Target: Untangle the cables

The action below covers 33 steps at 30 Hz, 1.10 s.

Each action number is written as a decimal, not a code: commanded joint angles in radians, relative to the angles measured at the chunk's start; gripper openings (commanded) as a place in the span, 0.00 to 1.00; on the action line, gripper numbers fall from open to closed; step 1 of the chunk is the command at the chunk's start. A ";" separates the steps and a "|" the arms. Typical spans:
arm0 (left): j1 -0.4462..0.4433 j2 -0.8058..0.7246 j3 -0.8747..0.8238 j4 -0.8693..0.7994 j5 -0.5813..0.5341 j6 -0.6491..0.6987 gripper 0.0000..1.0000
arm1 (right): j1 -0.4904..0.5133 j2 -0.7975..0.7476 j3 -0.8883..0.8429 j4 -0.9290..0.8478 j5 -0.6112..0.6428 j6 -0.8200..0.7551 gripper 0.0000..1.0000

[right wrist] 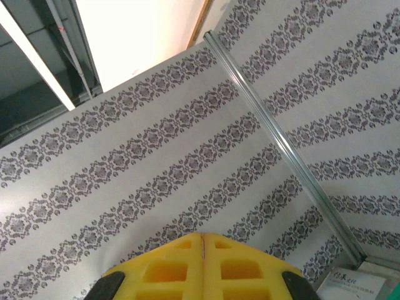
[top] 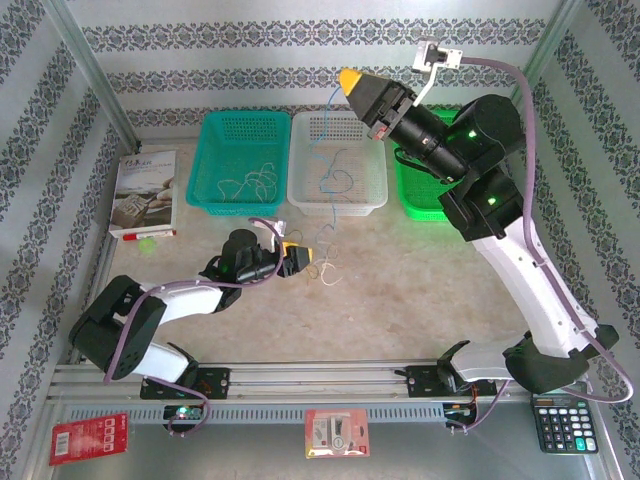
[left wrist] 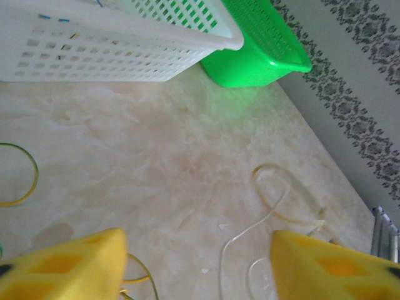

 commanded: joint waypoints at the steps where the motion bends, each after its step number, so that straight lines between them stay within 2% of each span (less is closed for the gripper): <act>1: -0.015 -0.049 0.004 0.003 0.018 0.005 0.72 | 0.010 0.004 -0.008 0.048 -0.021 0.015 0.00; 5: -0.017 -0.067 0.026 -0.008 0.045 0.009 0.80 | 0.031 0.013 -0.004 0.045 -0.022 0.006 0.00; 9: -0.022 -0.091 0.027 -0.019 0.057 0.010 0.83 | 0.048 0.028 0.008 0.039 -0.022 -0.003 0.00; 13: -0.023 -0.152 -0.008 -0.035 0.002 0.008 0.84 | 0.054 0.043 0.015 0.039 -0.022 -0.003 0.00; 18: -0.024 -0.277 -0.060 -0.108 -0.073 0.041 0.91 | 0.059 0.057 0.021 0.041 -0.014 -0.009 0.00; 24: -0.023 -0.365 -0.100 -0.172 -0.061 0.077 0.95 | 0.061 0.072 0.030 0.039 -0.015 -0.016 0.00; 33: -0.023 -0.328 -0.029 -0.227 -0.061 0.137 0.97 | 0.082 0.072 0.029 0.040 -0.041 -0.016 0.00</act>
